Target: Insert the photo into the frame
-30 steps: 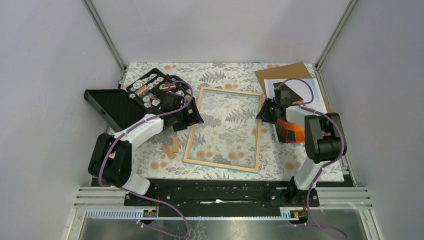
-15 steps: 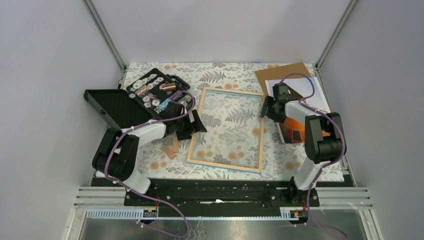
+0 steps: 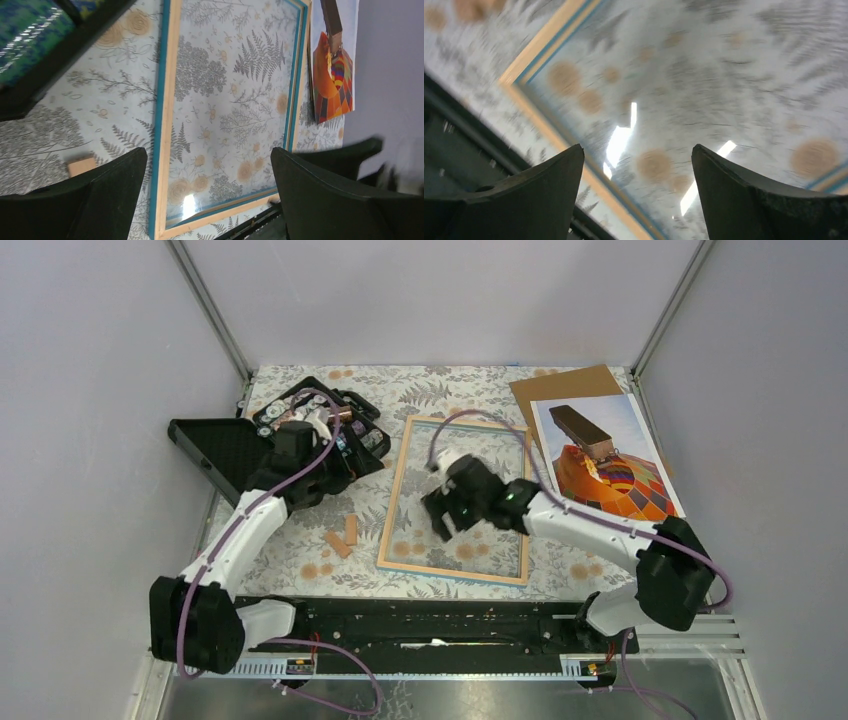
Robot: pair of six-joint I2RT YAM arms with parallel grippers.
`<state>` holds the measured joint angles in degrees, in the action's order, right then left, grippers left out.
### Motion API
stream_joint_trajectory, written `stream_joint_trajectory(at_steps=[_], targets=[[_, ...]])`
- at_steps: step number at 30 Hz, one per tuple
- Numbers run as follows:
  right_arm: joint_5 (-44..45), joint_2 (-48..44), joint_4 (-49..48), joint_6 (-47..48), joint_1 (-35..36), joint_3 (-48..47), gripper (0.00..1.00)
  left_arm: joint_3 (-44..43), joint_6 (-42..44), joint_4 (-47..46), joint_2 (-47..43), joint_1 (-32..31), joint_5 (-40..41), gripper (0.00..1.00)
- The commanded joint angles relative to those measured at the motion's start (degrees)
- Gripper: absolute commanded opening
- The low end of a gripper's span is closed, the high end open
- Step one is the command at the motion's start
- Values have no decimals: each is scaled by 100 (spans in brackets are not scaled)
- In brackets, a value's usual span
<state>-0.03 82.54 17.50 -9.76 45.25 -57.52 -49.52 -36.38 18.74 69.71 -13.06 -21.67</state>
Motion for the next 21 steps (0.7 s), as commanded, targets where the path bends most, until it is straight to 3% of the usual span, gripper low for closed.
stream_joint_trajectory(at_steps=[1,8,11,21], targets=[[208,182,211,445,1059,-59,85,74,276,413,-323,343,-146,99],[571,1144,168,767,2111,-574,74,548,231,284,-295,919,-635,98],[542,1505,68,945,2300,-674,63,652,238,188,-195,929,-895,99],[1064,1928,-484,1366,2795,-479,54,841,231,13,-46,937,-1279,98]])
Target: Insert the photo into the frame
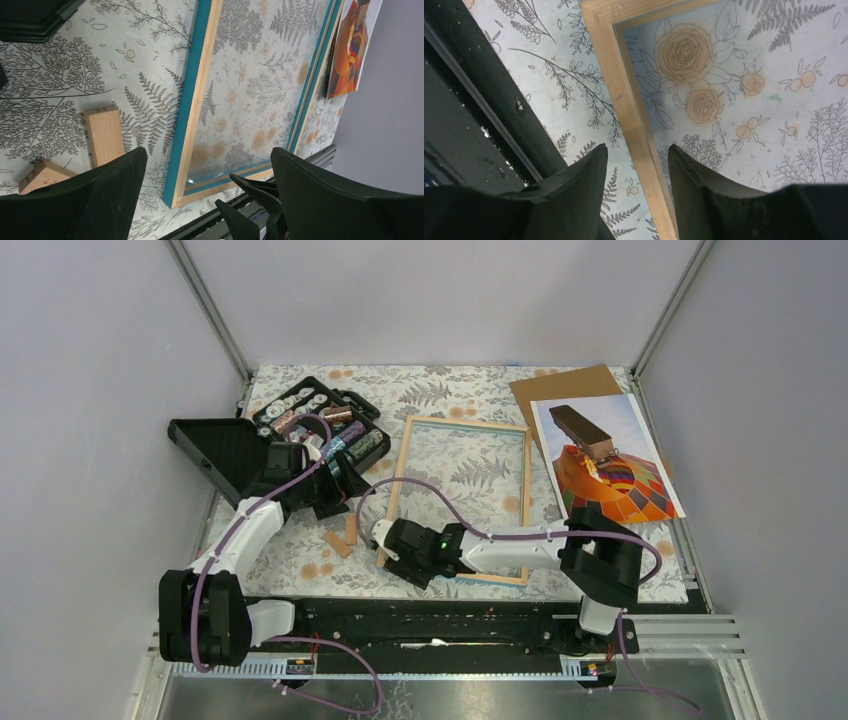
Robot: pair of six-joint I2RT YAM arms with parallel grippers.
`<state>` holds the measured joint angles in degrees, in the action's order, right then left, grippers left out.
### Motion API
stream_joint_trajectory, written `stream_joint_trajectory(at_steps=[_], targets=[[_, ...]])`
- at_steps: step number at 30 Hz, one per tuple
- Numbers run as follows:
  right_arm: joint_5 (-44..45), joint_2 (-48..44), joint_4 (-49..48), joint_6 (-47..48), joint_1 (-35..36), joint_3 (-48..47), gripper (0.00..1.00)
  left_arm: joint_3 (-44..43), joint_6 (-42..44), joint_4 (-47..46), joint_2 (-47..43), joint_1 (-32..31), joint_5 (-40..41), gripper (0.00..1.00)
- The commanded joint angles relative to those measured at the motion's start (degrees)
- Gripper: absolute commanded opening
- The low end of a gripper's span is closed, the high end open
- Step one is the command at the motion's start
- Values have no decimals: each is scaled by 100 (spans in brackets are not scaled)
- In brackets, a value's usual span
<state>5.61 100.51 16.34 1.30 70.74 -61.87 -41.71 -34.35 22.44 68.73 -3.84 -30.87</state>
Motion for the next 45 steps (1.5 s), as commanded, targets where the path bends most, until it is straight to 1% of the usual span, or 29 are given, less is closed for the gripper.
stream_joint_trajectory(at_steps=[1,5,8,11,13,16,18,20,23,26,30,33,37,39,42,43,45], targets=[[620,174,-424,306,312,-12,52,97,-8,-421,90,7,-422,98],[911,248,-748,499,457,201,38,214,-94,-647,281,6,-673,99],[1086,185,-988,542,458,394,31,316,-142,-787,400,6,-808,99],[1089,-116,-1304,630,458,668,24,424,-173,-862,469,6,-843,99],[967,-434,-1518,758,457,856,15,530,-261,-980,500,-2,-858,99],[643,-949,-1581,1008,458,1005,4,853,-622,-1425,489,-11,-969,98],[508,-1158,-1808,1106,458,1058,0,1163,-1011,-2044,409,-19,-1104,98],[492,-1296,-1805,1155,453,1062,0,1468,-1390,-2564,257,-56,-1214,99],[439,-1434,-1777,1217,450,1038,0,1761,-1756,-3013,82,-136,-1354,99],[462,-1505,-1783,1270,450,1036,0,1974,-1990,-3198,-88,-152,-1418,99],[450,-1605,-1817,1262,389,1069,0,2276,-2427,-3732,-240,-199,-1645,99],[348,-1730,-1918,1197,320,1126,0,2404,-2669,-4171,-135,-317,-1817,99],[204,-1870,-2019,1115,245,1212,0,2432,-2805,-4626,266,-539,-1850,99],[167,-1908,-2061,1082,216,1245,0,2470,-3072,-5154,499,-618,-1928,99],[88,-1930,-2133,1033,179,1309,0,2500,-3612,-6348,980,-697,-2120,98],[80,-1923,-2161,1018,177,1324,0,2509,-3911,-6815,1142,-732,-2191,97],[58,-1900,-2206,990,162,1334,0,2539,-4399,-7703,1504,-794,-2304,93]])
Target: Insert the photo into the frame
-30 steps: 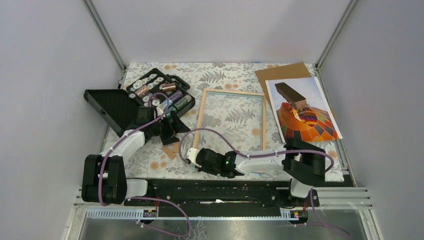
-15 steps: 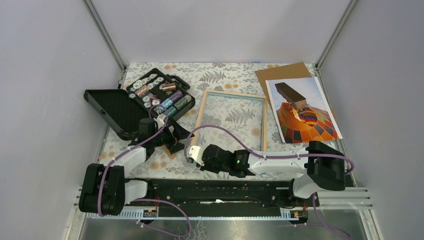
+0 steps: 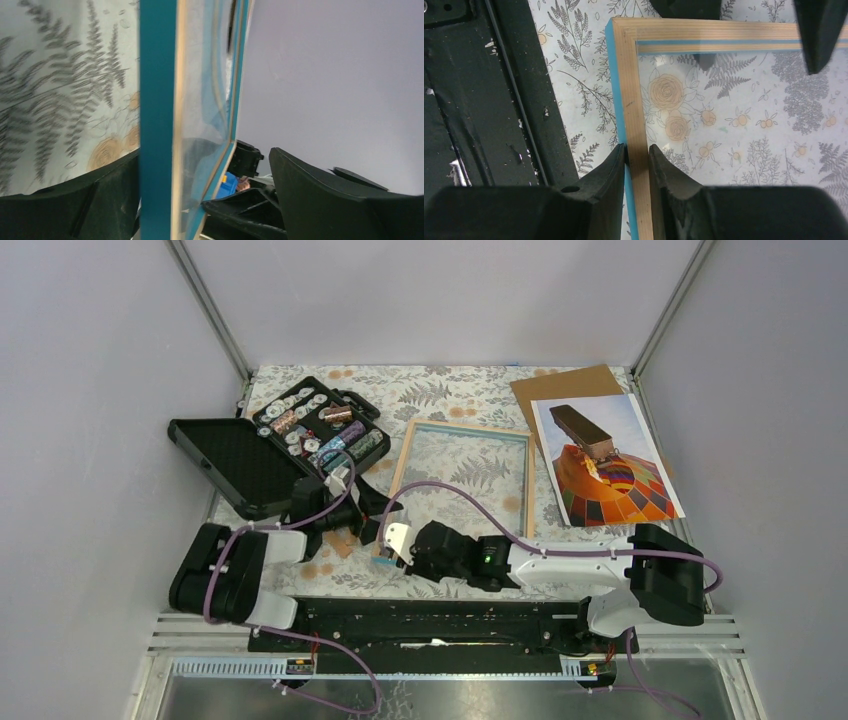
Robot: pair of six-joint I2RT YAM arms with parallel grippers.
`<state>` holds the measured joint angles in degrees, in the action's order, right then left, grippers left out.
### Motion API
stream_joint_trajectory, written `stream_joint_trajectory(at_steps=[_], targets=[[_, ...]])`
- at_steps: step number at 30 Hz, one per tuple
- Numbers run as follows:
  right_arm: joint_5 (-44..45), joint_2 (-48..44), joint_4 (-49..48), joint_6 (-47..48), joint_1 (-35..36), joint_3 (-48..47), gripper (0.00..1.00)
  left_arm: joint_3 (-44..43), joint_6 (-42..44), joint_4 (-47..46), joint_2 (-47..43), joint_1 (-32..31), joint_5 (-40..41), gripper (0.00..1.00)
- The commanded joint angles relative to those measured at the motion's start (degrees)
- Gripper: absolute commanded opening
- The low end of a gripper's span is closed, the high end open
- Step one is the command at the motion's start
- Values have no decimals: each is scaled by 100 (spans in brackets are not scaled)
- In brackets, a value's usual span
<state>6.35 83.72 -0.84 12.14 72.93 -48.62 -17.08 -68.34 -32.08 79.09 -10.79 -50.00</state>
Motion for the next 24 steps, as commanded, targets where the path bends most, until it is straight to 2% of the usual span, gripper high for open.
stream_joint_trajectory(at_steps=[1,4,8,10,12,13,15,18,19,24], targets=[[-19,-210,-506,-108,-59,10,0,96,-1213,-2665,641,-153,-424,91],[-45,-199,-609,-155,-68,40,0,161,-1775,-3749,1170,-325,-446,83],[-43,-199,-757,-354,-113,91,2,397,-2723,-5647,2014,-384,-410,61],[36,-190,-777,-515,-150,104,7,441,-2889,-5956,2331,-389,-430,52],[113,-197,-779,-711,-185,133,24,491,-2794,-5955,2367,-387,-371,45],[162,-209,-748,-846,-200,140,38,502,-2771,-5944,2345,-389,-348,44],[281,-281,-613,-1136,-229,138,66,491,-2736,-5917,2267,-369,-326,43],[553,-499,-32,-1804,-295,-72,95,414,-2616,-5673,2195,-330,-333,42],[595,-611,390,-1985,-304,-229,99,394,-2569,-5588,2185,-314,-328,41],[1714,-1395,2454,-3079,-358,-1010,100,352,-2518,-5471,2119,-191,-391,39]])
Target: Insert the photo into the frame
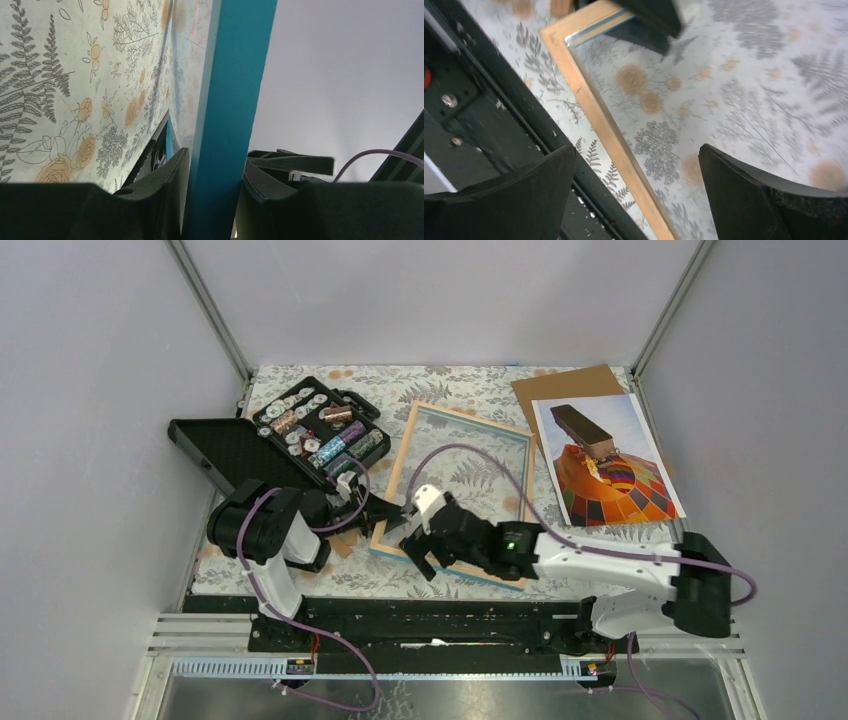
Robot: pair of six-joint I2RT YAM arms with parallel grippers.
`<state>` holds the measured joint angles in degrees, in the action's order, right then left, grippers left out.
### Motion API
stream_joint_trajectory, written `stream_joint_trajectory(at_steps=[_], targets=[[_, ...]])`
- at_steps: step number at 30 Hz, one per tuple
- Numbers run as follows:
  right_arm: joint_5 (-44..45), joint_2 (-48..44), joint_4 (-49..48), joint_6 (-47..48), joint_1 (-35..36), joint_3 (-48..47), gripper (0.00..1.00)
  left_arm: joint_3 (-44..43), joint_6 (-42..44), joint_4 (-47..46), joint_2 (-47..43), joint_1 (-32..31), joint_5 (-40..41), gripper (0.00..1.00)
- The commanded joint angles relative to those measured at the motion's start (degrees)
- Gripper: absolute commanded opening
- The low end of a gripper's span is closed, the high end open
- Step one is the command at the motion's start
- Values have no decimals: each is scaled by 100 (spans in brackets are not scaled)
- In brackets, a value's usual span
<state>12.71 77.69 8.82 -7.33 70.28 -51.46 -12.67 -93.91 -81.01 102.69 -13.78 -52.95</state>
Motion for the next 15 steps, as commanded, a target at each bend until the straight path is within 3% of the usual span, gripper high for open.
stream_joint_trajectory(at_steps=[1,6,8,15], targets=[[1240,-915,1819,-1339,-195,-793,100,-114,39,-549,-273,121,-117,38],[1034,-1489,2306,-2250,-1465,-262,100,-268,237,40,-602,147,-139,35],[698,-1671,2346,-2731,-2324,95,100,-379,332,390,-791,148,-130,35],[-1737,-2287,908,-3804,-4961,1579,100,-835,1227,2405,-1443,156,-148,35]])
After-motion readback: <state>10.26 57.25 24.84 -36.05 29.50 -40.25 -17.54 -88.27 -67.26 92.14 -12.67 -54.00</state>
